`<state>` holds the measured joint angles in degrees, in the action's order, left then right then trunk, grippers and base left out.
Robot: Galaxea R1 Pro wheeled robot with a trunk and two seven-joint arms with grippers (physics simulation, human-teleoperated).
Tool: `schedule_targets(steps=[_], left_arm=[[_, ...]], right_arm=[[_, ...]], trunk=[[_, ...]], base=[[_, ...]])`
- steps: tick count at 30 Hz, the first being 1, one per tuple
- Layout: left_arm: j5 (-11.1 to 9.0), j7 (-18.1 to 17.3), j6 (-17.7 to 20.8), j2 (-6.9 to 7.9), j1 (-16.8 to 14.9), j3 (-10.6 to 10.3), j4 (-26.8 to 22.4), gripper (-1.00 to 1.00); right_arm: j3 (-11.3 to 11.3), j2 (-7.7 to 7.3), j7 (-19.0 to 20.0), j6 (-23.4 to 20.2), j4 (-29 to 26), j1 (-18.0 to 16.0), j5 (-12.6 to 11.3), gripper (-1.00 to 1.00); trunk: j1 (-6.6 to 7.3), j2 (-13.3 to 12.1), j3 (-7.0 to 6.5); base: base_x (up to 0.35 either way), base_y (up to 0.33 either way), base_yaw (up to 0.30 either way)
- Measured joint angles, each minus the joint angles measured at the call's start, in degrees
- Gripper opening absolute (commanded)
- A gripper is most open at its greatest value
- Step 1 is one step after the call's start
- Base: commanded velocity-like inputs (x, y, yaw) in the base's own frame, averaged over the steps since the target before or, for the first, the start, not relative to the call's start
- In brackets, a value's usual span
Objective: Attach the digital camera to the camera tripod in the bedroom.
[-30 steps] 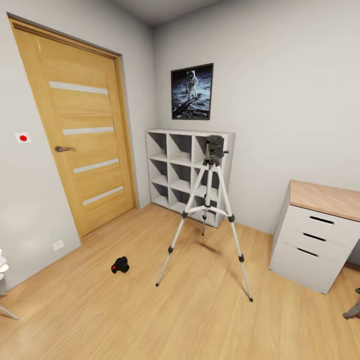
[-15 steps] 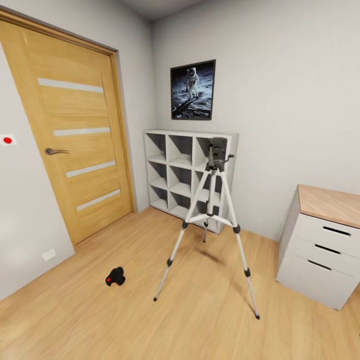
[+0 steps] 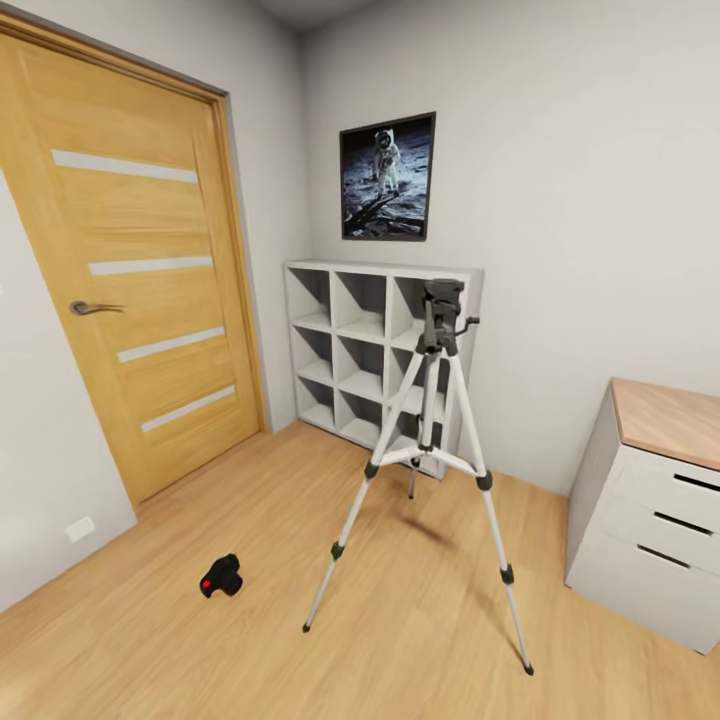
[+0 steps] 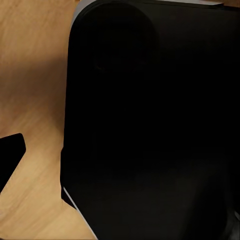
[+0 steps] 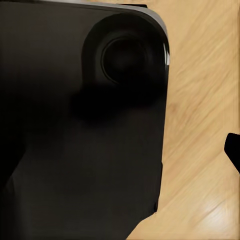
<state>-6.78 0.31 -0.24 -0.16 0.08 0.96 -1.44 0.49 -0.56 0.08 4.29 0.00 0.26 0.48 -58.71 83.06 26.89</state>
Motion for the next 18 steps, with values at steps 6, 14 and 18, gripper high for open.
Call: schedule_targets(steps=[6, 14, 18], left_arm=[[0.03, 0.00, -0.06, 0.00, 0.00, 0.04, 0.00, 1.00], [-0.01, 0.01, -0.08, 0.05, 0.00, 0.04, 0.00, 1.00], [-0.03, 0.01, -0.08, 0.07, 0.00, 0.04, 0.00, 1.00]], right_arm=[[0.00, 0.11, 0.00, 0.00, 0.02, 0.00, 0.00, 1.00], [0.00, 0.18, 0.00, 0.00, 0.01, 0.00, 0.00, 1.00], [0.00, 0.25, 0.00, -0.01, 0.02, 0.00, 0.00, 1.00]], trunk=[[-0.01, 0.00, 0.00], [-0.01, 0.00, 0.00], [0.01, 0.00, 0.00]], base=[[0.030, 0.000, 0.000], [0.017, 0.005, 0.000], [0.139, 0.108, 0.000]])
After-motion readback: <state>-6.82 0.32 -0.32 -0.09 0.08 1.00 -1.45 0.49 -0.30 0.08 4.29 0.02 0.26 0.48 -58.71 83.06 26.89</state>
